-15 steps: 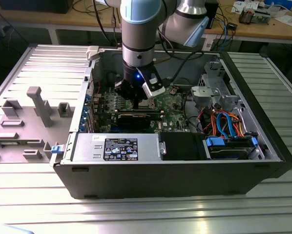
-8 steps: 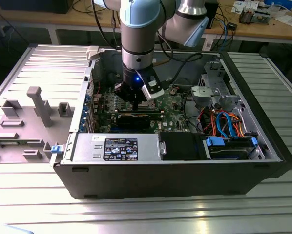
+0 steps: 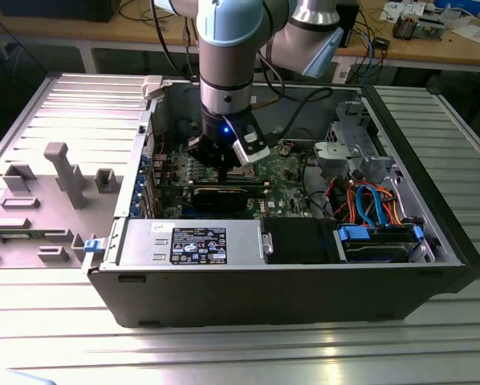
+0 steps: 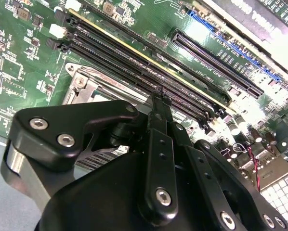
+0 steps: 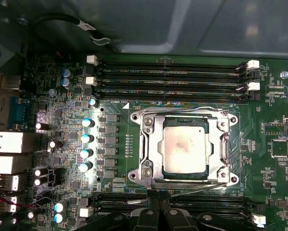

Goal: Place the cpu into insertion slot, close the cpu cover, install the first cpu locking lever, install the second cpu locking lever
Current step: 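Install the second cpu locking lever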

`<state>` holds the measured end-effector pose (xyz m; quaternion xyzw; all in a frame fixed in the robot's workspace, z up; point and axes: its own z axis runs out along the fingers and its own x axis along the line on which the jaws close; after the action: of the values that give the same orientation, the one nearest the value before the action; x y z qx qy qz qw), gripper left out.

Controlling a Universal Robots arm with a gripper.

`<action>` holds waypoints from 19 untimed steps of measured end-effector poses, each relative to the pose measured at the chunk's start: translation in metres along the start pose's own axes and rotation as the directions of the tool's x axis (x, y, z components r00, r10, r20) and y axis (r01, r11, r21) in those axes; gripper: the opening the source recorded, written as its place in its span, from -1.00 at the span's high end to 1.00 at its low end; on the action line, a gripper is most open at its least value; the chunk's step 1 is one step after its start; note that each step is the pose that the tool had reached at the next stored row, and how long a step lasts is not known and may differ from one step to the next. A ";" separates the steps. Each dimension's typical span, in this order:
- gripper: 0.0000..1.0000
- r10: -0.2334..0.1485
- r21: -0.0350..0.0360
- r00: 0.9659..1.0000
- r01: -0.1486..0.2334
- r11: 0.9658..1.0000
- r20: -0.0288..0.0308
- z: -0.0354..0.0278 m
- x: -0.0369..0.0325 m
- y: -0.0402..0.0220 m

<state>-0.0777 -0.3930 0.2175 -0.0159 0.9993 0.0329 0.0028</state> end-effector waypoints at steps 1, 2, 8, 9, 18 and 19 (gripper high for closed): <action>0.79 0.000 0.000 1.000 0.000 1.000 0.000 0.0001 0.0000 -0.0006; 0.79 0.000 -0.001 1.000 0.000 1.000 0.000 0.0000 0.0002 -0.0010; 0.79 0.000 -0.008 1.000 0.000 1.000 0.000 0.0009 0.0137 -0.0026; 0.79 0.000 -0.011 1.000 0.000 1.000 0.000 0.0016 0.0149 -0.0026; 0.79 0.000 -0.035 1.000 0.000 0.999 0.001 0.0042 0.0177 -0.0039; 0.79 0.000 -0.035 1.000 0.000 0.999 0.001 0.0041 0.0178 -0.0051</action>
<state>-0.0953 -0.3984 0.2129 -0.0159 0.9986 0.0506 0.0029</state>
